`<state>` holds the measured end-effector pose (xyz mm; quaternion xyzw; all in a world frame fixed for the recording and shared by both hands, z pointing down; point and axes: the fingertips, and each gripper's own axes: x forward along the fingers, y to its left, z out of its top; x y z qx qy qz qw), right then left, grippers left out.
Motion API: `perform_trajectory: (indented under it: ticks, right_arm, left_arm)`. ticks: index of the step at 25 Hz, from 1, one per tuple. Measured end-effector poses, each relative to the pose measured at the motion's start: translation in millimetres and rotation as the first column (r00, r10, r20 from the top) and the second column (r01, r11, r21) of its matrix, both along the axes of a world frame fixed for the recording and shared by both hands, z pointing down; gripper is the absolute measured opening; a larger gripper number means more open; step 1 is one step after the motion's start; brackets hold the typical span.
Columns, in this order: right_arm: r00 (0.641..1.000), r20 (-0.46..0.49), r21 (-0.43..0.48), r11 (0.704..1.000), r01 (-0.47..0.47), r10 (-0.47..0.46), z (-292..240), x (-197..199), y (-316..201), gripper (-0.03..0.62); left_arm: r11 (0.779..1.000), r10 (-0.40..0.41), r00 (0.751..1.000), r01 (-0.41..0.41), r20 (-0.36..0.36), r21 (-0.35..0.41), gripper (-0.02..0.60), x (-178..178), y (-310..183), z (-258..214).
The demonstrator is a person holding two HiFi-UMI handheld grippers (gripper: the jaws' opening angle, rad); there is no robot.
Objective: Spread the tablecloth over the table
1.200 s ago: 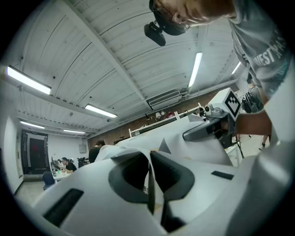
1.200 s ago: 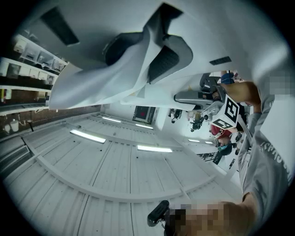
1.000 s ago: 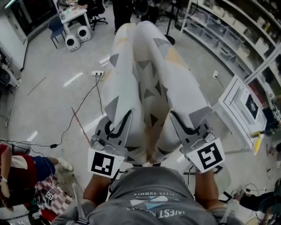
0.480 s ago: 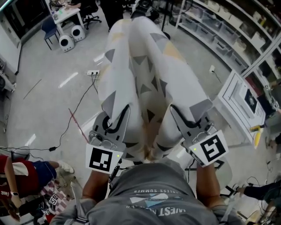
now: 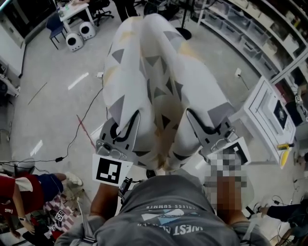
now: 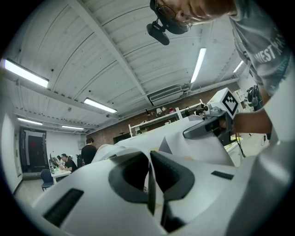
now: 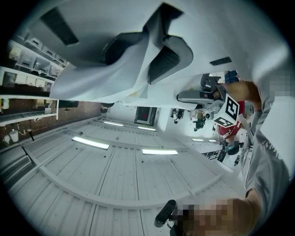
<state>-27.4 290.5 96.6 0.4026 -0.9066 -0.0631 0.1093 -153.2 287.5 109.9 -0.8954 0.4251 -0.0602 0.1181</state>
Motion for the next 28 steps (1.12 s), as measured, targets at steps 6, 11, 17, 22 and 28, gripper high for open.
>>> perform_trajectory:
  ticks: [6, 11, 17, 22, 28]
  right_arm:
    - [0.999, 0.019, -0.01, 0.999, 0.039, -0.038, 7.4, 31.7, -47.4, 0.048]
    - [0.996, 0.027, -0.017, 0.997, 0.081, -0.08, 13.5, 57.7, -92.0, 0.048]
    - [0.991, 0.01, -0.037, 0.99, 0.136, -0.135, 18.2, 75.2, -137.1, 0.048]
    - [0.982, 0.041, -0.038, 0.982, 0.187, -0.185, 26.2, 86.3, -155.9, 0.048]
    - [0.975, 0.053, -0.044, 0.974, 0.22, -0.218, 32.3, 92.8, -167.5, 0.049]
  left_arm:
    - [0.998, -0.054, 0.998, 0.054, 0.019, -0.019, 0.008, 27.9, -43.9, 5.2]
    - [0.993, -0.108, 0.994, 0.109, 0.022, -0.039, 0.008, 50.6, -80.3, 10.5]
    - [0.983, -0.177, 0.984, 0.178, 0.029, -0.048, 0.008, 63.4, -118.1, 12.0]
    - [0.973, -0.222, 0.974, 0.224, 0.042, -0.051, 0.008, 73.5, -131.5, 19.5]
    - [0.961, -0.267, 0.962, 0.27, 0.051, -0.065, 0.009, 73.5, -139.0, 24.2]
